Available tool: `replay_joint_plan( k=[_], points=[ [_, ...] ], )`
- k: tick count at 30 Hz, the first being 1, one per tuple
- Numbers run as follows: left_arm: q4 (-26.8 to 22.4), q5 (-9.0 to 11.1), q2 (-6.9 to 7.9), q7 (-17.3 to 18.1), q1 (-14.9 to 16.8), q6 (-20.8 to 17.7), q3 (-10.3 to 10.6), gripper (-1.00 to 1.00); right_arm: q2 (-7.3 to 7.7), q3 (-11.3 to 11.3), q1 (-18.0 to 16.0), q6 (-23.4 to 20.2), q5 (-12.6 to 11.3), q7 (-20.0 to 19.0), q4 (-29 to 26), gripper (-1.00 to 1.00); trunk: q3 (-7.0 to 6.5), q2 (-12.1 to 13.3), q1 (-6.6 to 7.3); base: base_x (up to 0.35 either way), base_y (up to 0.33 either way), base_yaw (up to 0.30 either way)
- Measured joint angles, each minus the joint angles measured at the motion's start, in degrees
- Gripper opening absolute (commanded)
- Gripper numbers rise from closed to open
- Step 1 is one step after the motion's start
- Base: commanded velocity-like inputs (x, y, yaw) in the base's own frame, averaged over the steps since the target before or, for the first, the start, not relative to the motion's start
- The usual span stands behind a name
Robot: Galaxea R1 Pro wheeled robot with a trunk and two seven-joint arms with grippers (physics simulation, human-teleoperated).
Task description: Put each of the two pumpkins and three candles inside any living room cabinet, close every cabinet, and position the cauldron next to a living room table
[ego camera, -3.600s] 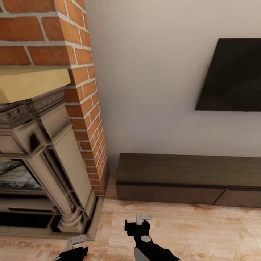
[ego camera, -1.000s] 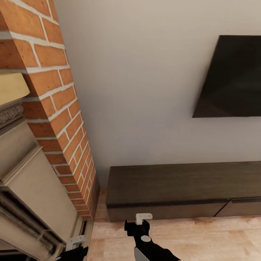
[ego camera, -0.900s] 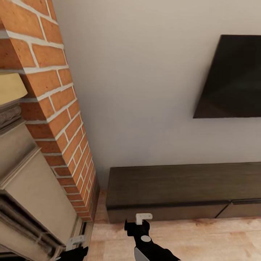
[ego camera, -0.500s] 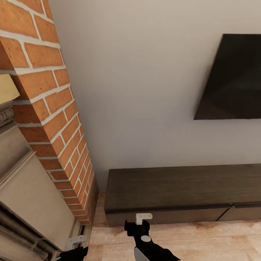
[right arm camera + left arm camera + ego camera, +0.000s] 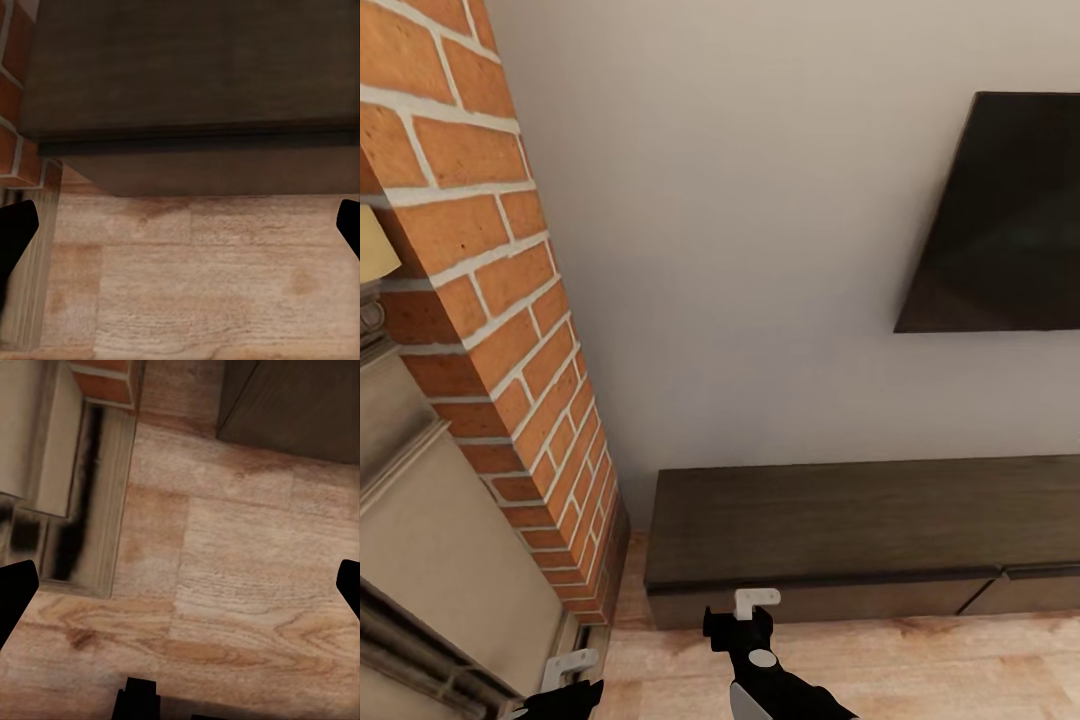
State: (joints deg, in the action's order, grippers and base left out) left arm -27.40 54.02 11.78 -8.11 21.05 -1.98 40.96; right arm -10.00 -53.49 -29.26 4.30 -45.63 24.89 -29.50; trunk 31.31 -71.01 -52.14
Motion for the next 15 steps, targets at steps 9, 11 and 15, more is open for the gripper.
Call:
replay_joint_plan(
  k=[9,11,15],
  points=[
    [0.0,0.0,0.00,0.0,0.0,0.0,0.0,1.00,0.00,0.0,0.0,0.0,0.0,0.0,0.0,1.00,0.00,0.0,0.01,0.021,0.000,-0.066],
    [0.0,0.0,0.00,0.0,0.0,0.0,0.0,1.00,0.00,0.0,0.0,0.0,0.0,0.0,0.0,1.00,0.00,0.0,0.01,0.142,-0.017,-0.005],
    [0.0,0.0,0.00,0.0,0.0,0.0,0.0,1.00,0.00,0.0,0.0,0.0,0.0,0.0,0.0,1.00,0.00,0.0,0.01,0.077,-0.021,-0.001]
  ],
)
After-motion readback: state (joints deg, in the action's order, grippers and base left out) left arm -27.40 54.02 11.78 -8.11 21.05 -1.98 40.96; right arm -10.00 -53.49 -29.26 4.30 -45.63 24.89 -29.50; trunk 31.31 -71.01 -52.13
